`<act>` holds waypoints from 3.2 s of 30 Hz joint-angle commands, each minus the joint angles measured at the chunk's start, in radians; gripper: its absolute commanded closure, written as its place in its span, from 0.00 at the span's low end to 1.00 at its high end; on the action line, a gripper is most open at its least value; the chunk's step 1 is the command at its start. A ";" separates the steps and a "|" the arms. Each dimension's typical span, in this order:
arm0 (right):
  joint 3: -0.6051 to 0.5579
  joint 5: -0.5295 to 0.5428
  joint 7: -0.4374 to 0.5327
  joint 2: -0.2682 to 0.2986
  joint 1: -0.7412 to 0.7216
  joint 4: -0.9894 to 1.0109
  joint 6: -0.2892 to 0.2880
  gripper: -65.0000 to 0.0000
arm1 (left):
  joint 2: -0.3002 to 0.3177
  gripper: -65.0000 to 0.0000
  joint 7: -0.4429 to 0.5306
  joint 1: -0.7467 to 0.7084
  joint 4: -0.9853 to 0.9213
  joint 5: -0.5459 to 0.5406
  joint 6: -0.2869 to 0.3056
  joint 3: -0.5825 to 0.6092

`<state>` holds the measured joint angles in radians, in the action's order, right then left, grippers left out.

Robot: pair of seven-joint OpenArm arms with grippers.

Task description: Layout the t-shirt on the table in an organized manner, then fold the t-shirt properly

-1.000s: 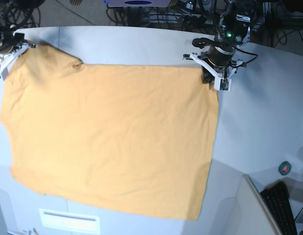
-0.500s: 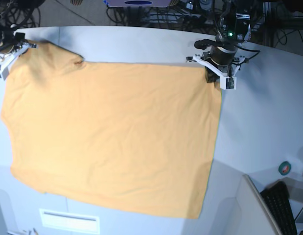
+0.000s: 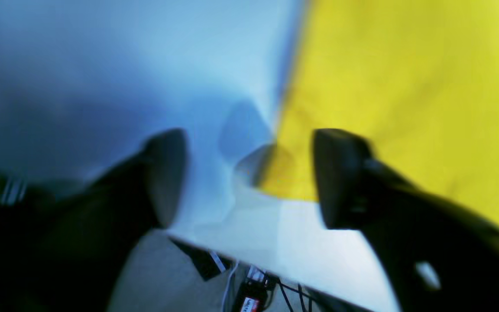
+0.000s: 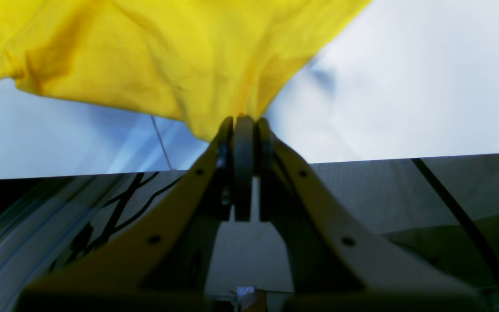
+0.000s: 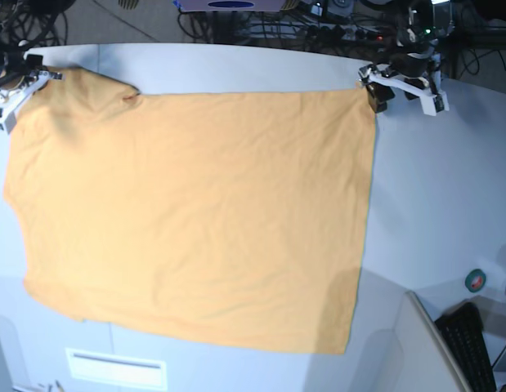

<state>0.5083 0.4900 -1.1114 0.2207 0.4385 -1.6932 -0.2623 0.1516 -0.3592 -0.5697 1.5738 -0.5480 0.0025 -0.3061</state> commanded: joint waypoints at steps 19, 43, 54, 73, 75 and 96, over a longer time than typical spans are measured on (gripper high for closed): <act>0.005 0.002 0.006 0.015 -0.002 -0.018 -0.001 1.00 | 0.029 0.19 0.015 0.021 -0.102 -0.074 0.090 0.083; 0.006 0.002 0.006 0.015 -0.004 -0.018 -0.001 1.00 | 0.033 0.92 0.015 0.026 -0.051 -0.077 0.086 0.121; 0.005 0.002 0.006 0.015 -0.004 -0.018 -0.001 1.00 | 0.029 0.24 -0.033 0.006 -0.054 -0.077 0.113 -0.008; 0.005 0.002 0.006 0.015 -0.005 -0.018 -0.001 1.00 | -0.030 0.25 -0.030 0.037 -0.175 -0.079 0.353 -0.020; 0.005 0.002 0.006 0.015 -0.005 -0.018 -0.001 1.00 | -0.031 0.25 -0.030 0.053 -0.206 -0.079 0.386 -0.020; 0.005 0.000 0.006 0.016 -0.005 -0.014 -0.001 1.00 | -0.030 0.26 -0.036 -0.048 -0.158 -0.079 0.480 -0.101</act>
<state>0.5076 0.4870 -1.1114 0.2184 0.4332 -1.6939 -0.2623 0.1162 -0.3702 -0.6098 1.4090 -0.6369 0.4973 -0.4046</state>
